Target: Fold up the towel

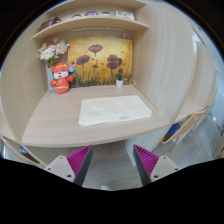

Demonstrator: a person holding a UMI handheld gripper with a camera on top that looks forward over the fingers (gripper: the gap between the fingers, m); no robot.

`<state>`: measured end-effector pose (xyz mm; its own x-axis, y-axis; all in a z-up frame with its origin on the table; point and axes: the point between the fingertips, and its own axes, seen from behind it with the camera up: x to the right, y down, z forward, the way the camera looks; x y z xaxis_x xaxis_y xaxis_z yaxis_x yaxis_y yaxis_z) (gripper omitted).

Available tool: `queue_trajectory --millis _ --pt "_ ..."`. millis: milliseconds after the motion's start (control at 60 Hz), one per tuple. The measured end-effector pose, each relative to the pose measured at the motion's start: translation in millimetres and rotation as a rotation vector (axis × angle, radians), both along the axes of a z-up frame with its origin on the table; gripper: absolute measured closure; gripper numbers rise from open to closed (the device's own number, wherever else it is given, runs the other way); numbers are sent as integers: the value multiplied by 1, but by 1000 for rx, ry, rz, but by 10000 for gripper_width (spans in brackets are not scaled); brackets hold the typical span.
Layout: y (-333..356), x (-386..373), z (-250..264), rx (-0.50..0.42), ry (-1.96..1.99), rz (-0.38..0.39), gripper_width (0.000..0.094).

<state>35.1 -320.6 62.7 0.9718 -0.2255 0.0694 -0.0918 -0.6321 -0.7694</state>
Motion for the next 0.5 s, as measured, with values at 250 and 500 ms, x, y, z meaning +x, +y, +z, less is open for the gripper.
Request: queue_trajectory --millis 250,500 --pt "136 -57 -32 -30 22 172 126" --pt "244 -76 -60 -81 -11 282 169"
